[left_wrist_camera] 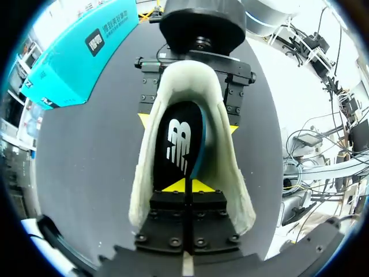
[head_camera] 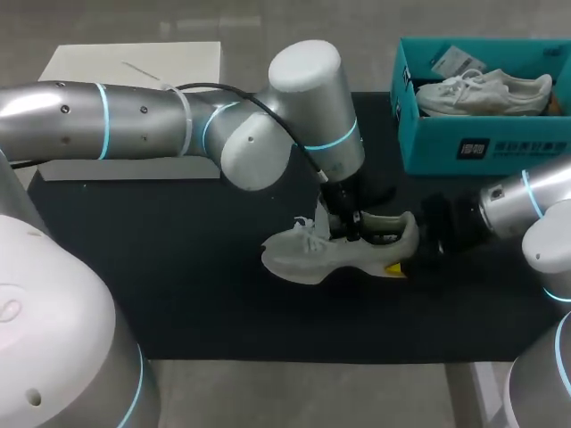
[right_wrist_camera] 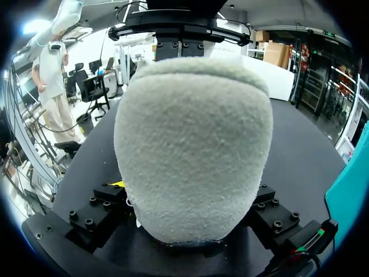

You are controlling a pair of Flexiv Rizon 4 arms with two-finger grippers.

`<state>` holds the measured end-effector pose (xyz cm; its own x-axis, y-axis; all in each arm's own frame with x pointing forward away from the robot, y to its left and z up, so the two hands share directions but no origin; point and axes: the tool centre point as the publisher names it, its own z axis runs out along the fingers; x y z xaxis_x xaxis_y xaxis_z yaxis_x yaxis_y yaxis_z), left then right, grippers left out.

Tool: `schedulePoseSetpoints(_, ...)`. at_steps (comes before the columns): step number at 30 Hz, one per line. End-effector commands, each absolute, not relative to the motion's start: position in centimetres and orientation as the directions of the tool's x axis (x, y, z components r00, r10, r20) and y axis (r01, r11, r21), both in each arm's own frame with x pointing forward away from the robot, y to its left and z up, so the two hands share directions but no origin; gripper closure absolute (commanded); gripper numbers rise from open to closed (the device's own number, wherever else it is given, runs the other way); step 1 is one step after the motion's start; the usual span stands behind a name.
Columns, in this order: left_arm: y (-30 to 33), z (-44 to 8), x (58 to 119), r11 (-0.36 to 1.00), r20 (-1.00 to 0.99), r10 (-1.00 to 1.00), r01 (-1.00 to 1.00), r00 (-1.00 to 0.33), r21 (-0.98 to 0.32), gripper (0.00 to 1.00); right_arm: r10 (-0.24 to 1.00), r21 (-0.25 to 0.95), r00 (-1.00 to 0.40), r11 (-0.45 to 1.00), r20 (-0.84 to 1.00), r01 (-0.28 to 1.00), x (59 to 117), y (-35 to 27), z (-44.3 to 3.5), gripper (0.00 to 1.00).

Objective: Take the shoe out of the shoebox, open the shoe tongue, remove and reinsert the insole, then place the shoe into the shoebox

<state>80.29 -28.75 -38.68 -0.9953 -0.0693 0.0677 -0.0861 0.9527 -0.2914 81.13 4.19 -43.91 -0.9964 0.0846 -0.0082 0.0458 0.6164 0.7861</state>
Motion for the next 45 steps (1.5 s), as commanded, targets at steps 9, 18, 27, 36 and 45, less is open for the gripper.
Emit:
schedulePoseSetpoints(9, -26.5, -36.2, 82.0, 0.921, 0.156, -0.136, -0.183, -0.978, -0.343, 1.0, 0.087, 0.783, -0.996, 0.62, -0.01, 0.047, 80.8, 4.5, -44.3, 1.0)
schedulePoseSetpoints(18, -25.1, -33.6, 81.7, 0.861, 0.334, -0.078, -0.232, -0.939, -0.453, 1.0, 0.087, 0.783, -0.996, 0.62, -0.01, 0.047, 80.8, 4.5, -44.3, 1.0)
schedulePoseSetpoints(27, -25.6, -29.7, 80.5, 0.786, 0.412, 0.024, -0.238, -0.911, -0.571, 1.0, 0.087, 0.783, -0.996, 0.62, -0.01, 0.047, 80.8, 4.5, -44.3, 1.0)
schedulePoseSetpoints(36, -27.8, -27.4, 79.6, 0.733, 0.44, 0.089, -0.24, -0.894, -0.637, 1.0, 0.087, 0.783, -0.996, 0.62, -0.01, 0.047, 80.8, 4.5, -44.3, 1.0)
schedulePoseSetpoints(45, -30.1, -23.2, 79.2, 0.641, 0.433, 0.168, -0.235, -0.886, -0.73, 1.0, 0.087, 0.783, -0.996, 0.62, -0.01, 0.047, 80.8, 4.5, -44.3, 1.0)
